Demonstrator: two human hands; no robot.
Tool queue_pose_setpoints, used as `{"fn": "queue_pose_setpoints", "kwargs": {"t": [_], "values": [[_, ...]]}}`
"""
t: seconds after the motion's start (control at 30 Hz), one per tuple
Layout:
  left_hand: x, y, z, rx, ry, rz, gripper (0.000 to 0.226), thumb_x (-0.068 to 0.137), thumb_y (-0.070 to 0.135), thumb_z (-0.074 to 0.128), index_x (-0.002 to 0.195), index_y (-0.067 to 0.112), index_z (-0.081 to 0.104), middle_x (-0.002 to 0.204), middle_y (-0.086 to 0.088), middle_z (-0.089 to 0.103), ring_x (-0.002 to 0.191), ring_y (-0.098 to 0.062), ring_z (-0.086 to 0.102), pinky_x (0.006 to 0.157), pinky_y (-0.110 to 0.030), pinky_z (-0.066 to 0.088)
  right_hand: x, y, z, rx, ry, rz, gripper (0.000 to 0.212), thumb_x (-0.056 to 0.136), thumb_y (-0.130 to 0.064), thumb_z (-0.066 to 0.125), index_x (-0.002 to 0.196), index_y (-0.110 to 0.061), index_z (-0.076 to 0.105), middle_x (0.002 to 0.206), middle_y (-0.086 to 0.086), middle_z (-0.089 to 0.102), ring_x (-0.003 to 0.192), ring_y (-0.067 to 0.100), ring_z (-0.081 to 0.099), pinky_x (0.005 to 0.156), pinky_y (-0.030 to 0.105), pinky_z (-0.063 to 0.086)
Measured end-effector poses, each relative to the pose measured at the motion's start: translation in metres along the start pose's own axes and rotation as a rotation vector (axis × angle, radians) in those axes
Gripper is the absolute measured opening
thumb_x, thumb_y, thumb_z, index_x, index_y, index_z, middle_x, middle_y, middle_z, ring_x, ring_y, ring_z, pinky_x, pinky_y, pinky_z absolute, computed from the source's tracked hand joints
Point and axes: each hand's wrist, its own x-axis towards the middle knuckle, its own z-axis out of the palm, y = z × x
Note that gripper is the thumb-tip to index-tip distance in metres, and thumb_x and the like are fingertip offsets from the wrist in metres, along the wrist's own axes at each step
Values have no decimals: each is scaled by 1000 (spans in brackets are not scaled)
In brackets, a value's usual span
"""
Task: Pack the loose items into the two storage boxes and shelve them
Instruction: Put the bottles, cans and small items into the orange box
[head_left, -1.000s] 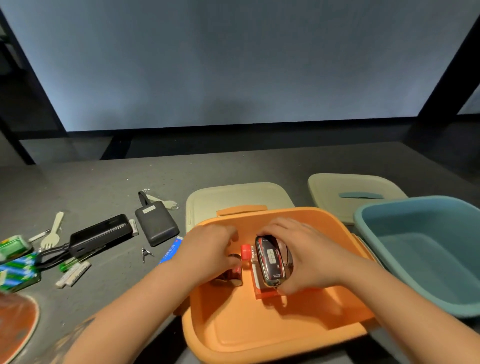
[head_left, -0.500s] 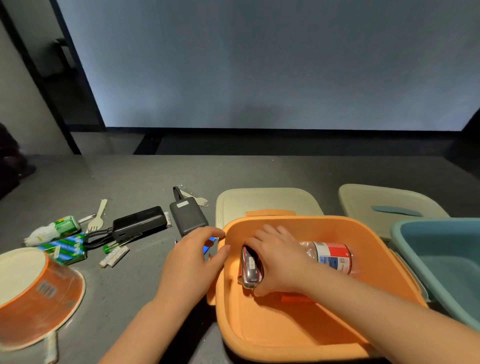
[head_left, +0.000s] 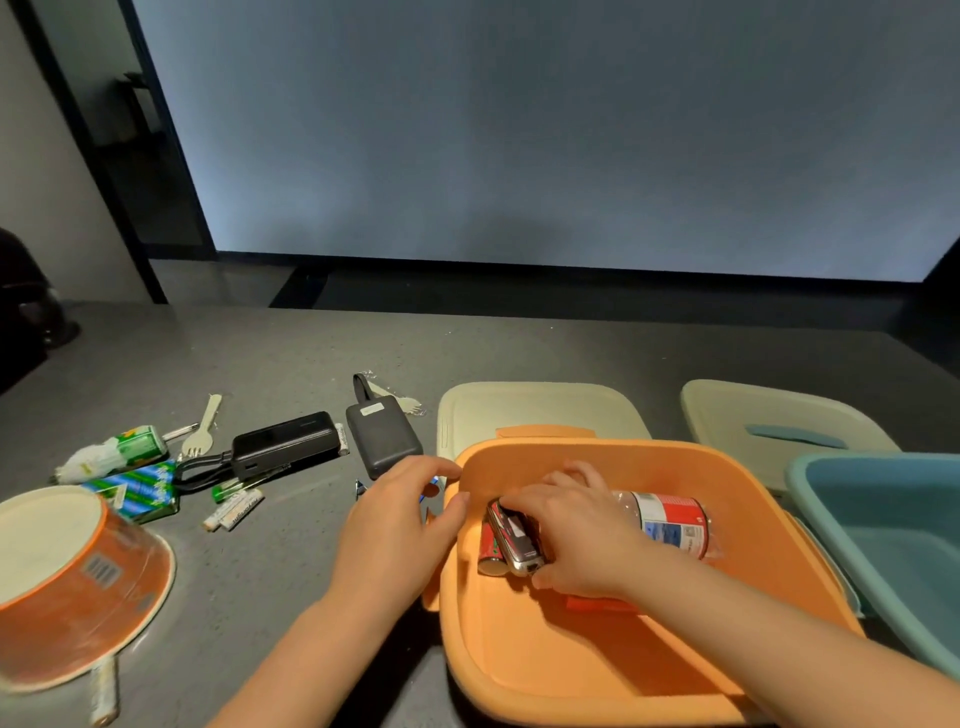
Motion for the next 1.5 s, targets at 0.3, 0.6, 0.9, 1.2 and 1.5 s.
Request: {"fn": "queue_pose_setpoints", "kwargs": {"t": [0.3,0.6,0.9,1.2,1.5], "values": [[-2,-1,1,-12,8,18,15,83,37,62,98,37,63,99,23,61,93,3,55,80,-29,49,-6,0,-3,13,14,34,85,60,-64,72,135,-37,43,131,-13,50,122,13,37,103,32,8],[-3,-42,-51,30,131,-151,18,83,30,64,100,35,63,99,24,61,86,6,55,67,-16,38,17,-29,-71,206,298,62,39,79,-44,67,117,-39,59,112,-23,61,102,1,55,88,22,39],[-46,-118,-165,323,485,-394,31,74,21,72,103,27,66,115,10,63,114,-17,52,94,-30,34,112,-117,-66,353,185,-139,35,80,-39,66,114,-37,62,105,-21,64,93,4,59,84,24,43],[-54,-162,-182,319,474,-495,54,67,40,77,117,33,59,128,11,55,122,-16,44,103,-34,31,229,-147,-26,105,-15,-163,61,76,-30,70,133,-28,49,131,-2,55,124,23,46,99,35,39],[-32,-174,-190,360,324,-480,69,47,66,65,110,46,43,117,22,39,122,-13,31,98,-35,33,301,-169,-5,49,-430,-154,97,63,-33,86,144,-26,34,138,0,51,123,27,50,100,37,42]]}}
